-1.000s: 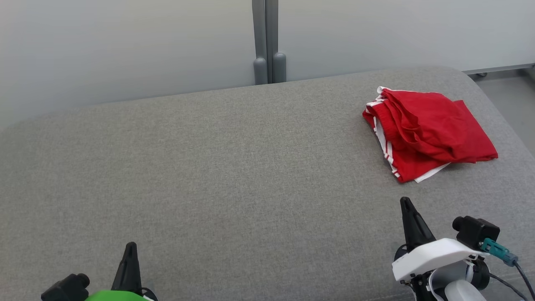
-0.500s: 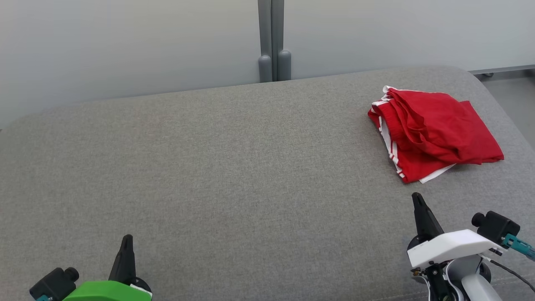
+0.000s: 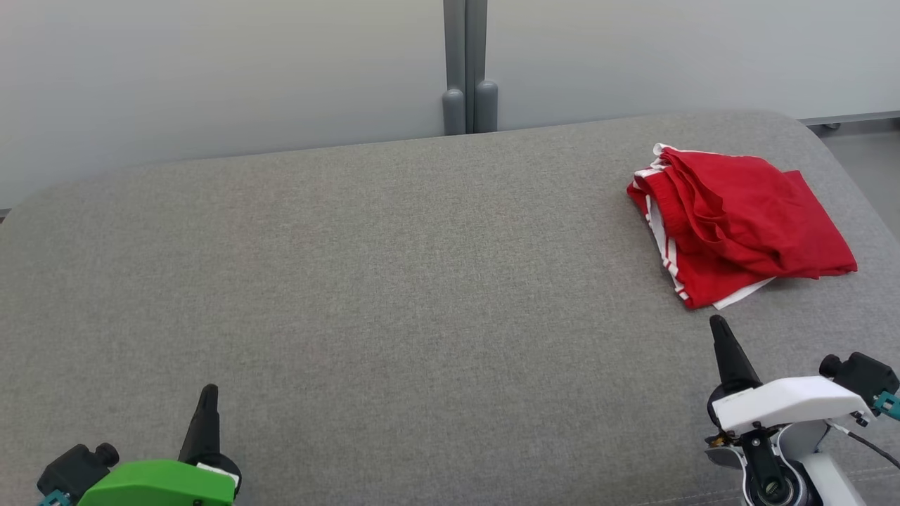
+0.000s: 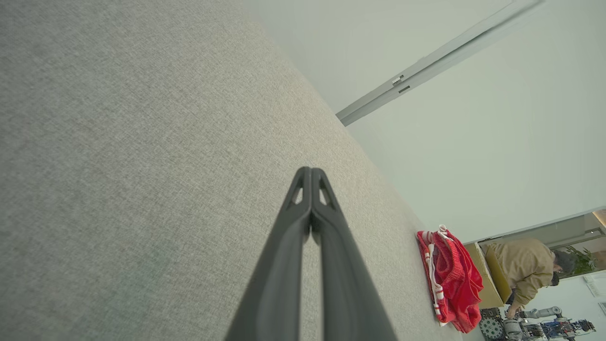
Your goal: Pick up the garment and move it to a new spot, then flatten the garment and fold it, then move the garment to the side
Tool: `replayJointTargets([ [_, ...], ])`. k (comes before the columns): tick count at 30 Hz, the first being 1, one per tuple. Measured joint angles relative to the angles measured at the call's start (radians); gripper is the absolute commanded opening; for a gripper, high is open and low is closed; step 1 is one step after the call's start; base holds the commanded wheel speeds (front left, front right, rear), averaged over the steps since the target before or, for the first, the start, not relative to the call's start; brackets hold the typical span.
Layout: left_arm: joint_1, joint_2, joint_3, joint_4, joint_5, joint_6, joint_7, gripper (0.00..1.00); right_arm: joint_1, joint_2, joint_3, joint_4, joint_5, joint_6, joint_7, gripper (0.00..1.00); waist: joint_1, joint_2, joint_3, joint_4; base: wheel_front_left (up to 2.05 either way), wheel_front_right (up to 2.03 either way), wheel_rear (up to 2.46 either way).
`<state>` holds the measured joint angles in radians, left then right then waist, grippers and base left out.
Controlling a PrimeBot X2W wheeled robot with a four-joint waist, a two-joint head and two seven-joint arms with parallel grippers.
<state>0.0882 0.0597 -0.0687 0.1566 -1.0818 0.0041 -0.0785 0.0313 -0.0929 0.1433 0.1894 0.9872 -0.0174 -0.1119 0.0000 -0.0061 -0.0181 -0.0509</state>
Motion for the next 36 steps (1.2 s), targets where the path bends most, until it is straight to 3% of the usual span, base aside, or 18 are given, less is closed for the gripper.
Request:
replayJointTargets([
  [36,-0.093,0.0,0.07,0.075,-0.402,-0.086,0.106,0.0,-0.048,-0.004,-0.127,0.044,0.5,0.091,0.1,0.0,0.0,0.0,0.016,0.037,0.0,0.0,0.0],
])
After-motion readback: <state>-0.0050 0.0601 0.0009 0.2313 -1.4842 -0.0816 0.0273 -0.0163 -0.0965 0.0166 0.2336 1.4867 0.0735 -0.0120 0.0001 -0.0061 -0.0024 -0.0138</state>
